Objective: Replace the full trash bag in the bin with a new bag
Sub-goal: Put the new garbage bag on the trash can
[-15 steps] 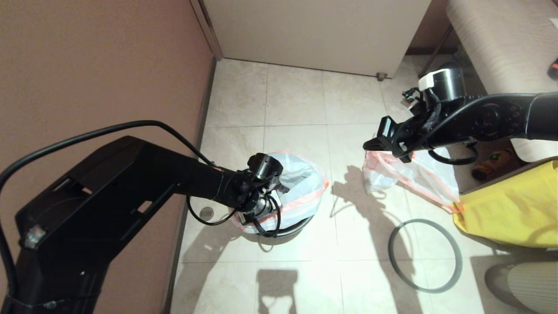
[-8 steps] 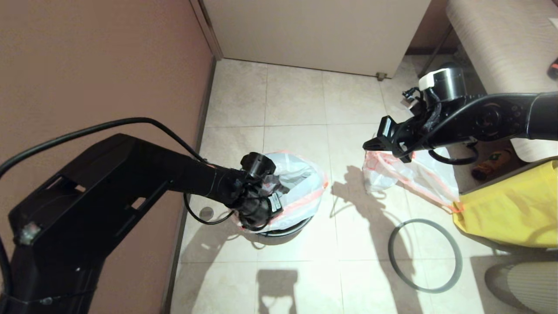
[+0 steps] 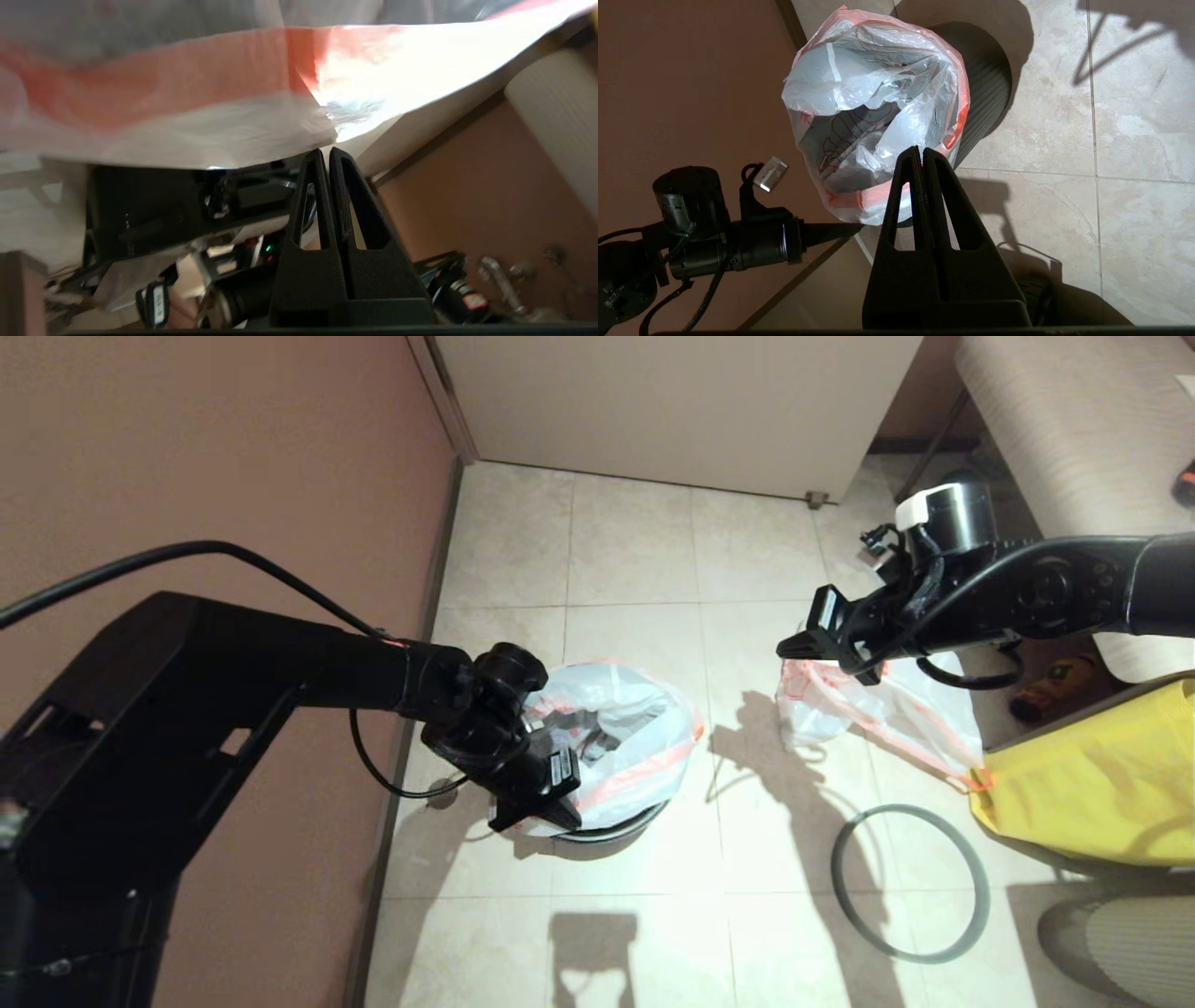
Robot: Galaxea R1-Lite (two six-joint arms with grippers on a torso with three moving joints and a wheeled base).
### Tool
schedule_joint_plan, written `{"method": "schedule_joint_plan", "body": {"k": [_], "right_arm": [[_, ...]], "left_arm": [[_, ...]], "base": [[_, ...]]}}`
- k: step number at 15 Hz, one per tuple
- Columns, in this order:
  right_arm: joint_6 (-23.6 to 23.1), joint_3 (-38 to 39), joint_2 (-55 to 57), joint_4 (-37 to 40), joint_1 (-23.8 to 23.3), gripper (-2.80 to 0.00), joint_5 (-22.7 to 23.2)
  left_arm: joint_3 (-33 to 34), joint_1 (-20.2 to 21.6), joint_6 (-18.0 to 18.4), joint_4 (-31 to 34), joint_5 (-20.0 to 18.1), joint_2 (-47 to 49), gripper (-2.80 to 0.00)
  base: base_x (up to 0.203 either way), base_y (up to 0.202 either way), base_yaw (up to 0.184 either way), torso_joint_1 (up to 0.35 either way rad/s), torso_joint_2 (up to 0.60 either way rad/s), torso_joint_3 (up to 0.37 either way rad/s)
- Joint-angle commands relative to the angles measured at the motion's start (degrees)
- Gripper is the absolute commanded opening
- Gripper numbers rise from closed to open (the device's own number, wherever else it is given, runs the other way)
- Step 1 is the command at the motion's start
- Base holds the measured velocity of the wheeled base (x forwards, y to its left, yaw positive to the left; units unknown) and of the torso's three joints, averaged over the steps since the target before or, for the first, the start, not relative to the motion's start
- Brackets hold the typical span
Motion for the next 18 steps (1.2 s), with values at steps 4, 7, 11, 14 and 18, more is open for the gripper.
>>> {"method": "schedule_joint_plan", "body": {"k": [4,7,11,14,18], "right_arm": [[0.2,0.0,0.0,-0.1,-0.6,-2.8,0.1],[0.2,0.0,-0.5,0.0,-0.7,-2.8,0.1],[0.3,0.5,-1.2,0.1,-0.6,-2.8,0.1],[0.3,1.0,-1.8,0.1,-0.3,-2.8,0.2],[0.3,1.0,-1.7,0.0,-0.3,-2.8,0.2]], "left_arm": [[-8.1,0.0,-6.2,-6.1,0.2,4.3,-2.8],[-13.8,-1.2,-6.6,-6.5,0.7,6.7,-2.8],[-15.9,-1.5,-6.2,-6.7,2.4,11.3,-2.8],[-15.9,-1.5,-5.1,-7.7,2.3,11.8,-2.8],[-15.5,-2.0,-5.0,-5.0,1.6,10.0,-2.8]], "base": [[0.0,0.0,0.0,0.0,0.0,0.0],[0.0,0.0,0.0,0.0,0.0,0.0],[0.0,0.0,0.0,0.0,0.0,0.0],[0.0,0.0,0.0,0.0,0.0,0.0],[0.0,0.0,0.0,0.0,0.0,0.0]]}}
